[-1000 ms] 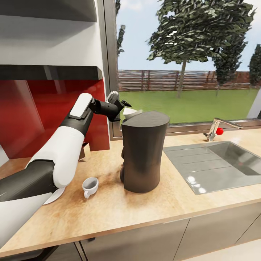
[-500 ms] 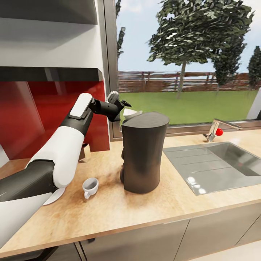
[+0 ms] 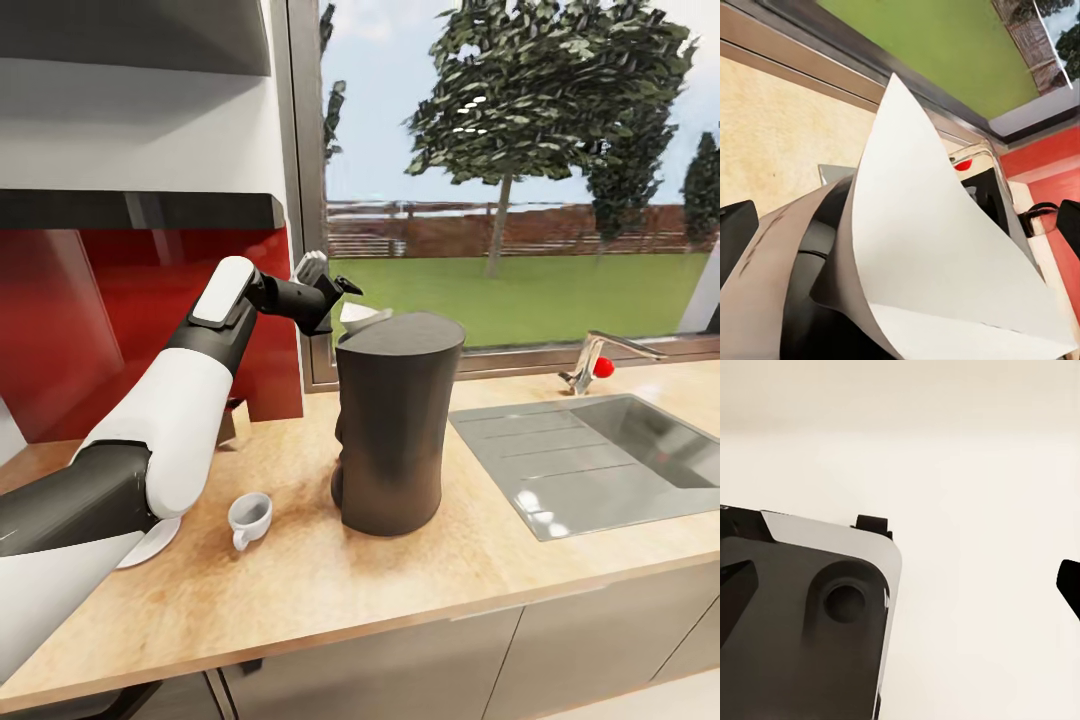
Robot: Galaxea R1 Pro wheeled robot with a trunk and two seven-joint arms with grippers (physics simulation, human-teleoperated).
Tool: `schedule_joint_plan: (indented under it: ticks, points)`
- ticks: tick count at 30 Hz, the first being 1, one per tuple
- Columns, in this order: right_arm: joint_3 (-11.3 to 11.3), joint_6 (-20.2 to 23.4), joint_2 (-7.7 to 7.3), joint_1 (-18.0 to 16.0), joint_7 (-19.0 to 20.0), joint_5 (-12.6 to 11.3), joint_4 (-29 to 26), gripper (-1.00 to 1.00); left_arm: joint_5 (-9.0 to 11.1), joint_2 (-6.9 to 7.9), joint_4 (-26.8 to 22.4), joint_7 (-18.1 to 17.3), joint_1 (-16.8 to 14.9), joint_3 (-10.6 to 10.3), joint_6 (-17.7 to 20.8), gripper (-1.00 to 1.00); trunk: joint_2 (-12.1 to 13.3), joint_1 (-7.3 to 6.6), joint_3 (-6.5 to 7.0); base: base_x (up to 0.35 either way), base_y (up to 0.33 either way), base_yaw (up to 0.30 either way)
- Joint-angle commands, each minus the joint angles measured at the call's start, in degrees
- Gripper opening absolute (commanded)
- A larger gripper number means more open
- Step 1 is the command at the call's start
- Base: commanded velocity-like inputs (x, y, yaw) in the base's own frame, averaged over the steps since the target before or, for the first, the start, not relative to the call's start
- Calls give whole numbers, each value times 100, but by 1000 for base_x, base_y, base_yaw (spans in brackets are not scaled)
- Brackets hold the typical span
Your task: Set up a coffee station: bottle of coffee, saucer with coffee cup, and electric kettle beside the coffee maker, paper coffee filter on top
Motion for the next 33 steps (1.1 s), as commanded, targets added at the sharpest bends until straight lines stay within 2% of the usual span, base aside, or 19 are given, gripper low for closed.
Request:
schedule_joint_plan:
  ticks: [1,17,33]
  points:
    - [26,-17,-1,-4,-2,9,3,100,49,-7,-4,60,-4,32,16,100,-5,0,-7,0,0,0]
    - [26,-16,-1,-4,1,9,2,100,49,-7,-6,60,-3,40,16,100,-5,0,-5,-3,3,0]
    - [26,-16,-1,-4,-6,9,10,100,49,-7,-12,60,-2,41,16,100,-5,0,-5,-106,38,0]
